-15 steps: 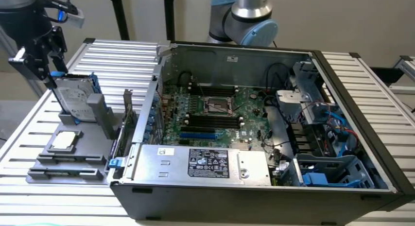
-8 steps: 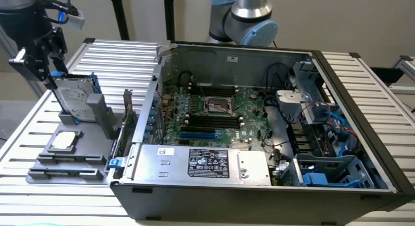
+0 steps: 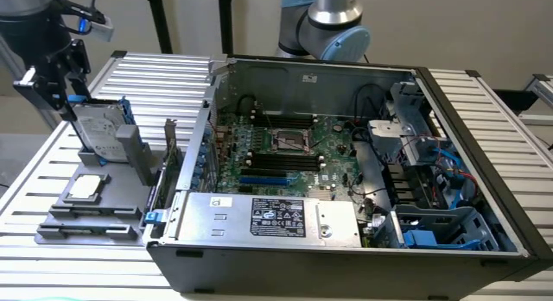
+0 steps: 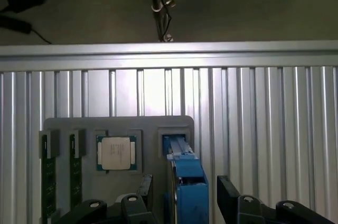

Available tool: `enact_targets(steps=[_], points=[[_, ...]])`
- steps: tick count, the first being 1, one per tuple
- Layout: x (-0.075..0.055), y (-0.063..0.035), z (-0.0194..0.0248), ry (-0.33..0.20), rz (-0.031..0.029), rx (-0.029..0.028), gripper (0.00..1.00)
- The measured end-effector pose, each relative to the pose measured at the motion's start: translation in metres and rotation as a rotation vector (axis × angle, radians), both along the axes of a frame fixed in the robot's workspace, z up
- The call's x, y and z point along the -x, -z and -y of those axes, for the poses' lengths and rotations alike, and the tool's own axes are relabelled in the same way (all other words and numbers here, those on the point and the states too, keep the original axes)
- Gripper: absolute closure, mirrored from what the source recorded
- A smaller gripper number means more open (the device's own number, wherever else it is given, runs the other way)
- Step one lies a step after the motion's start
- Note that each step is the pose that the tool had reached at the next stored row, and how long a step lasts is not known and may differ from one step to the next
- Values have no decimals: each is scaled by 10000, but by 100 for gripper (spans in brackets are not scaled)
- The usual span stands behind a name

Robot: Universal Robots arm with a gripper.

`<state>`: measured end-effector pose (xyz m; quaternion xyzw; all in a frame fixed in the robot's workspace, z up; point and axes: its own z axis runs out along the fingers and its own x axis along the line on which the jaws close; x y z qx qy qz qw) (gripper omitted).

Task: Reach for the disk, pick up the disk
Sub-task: 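Pick up the disk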

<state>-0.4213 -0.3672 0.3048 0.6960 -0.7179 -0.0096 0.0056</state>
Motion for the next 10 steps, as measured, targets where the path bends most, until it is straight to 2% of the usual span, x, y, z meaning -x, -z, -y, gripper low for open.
enact_targets(steps=[10], points=[[2, 57, 0, -1, 48, 14, 40]])
